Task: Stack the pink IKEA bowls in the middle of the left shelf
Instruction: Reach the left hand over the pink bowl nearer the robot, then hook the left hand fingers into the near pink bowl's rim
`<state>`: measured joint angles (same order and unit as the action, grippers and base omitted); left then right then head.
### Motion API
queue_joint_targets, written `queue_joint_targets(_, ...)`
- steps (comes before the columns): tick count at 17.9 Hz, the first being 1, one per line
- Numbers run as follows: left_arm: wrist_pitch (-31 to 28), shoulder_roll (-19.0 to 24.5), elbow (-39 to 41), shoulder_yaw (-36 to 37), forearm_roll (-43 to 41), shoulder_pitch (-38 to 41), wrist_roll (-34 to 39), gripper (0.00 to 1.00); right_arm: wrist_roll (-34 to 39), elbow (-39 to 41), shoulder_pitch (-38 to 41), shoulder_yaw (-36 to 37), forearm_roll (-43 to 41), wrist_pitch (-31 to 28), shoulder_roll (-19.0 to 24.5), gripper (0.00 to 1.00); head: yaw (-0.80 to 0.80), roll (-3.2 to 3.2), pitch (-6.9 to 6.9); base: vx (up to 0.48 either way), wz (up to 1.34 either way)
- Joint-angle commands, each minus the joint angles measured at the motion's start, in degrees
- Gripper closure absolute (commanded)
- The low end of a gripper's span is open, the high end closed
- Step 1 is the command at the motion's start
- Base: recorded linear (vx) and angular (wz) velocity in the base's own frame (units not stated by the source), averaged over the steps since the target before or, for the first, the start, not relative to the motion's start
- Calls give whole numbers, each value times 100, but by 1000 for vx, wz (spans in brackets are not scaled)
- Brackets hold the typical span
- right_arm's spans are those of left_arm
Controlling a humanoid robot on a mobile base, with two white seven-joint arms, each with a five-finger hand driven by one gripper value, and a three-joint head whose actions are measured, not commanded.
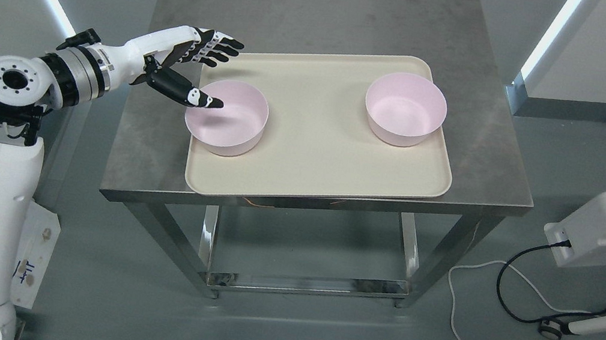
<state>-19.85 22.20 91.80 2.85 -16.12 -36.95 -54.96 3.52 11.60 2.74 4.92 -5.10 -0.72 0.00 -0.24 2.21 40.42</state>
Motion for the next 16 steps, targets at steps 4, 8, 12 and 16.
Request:
queue_joint_targets(4, 445, -92, -364, 884, -1234, -181, 12, 31, -1, 0, -1, 0, 0, 1, -100, 0, 0, 0, 0, 0, 0)
queue_joint_targets(8, 972, -373, -496, 876, -1727, -172, 29, 37, -1, 0, -1, 0, 0, 1, -100, 0, 0, 0, 0, 0, 0)
queue_joint_targets(12, 1641, -584, -698, 823, -2061, -172, 56, 49, -1, 0, -1, 0, 0, 1, -100, 0, 0, 0, 0, 0, 0)
queue_joint_targets(16, 2071, -769, -865, 727, -2211, -181, 91, 59, -1, 0, -1, 0, 0, 1, -100, 0, 0, 0, 0, 0, 0)
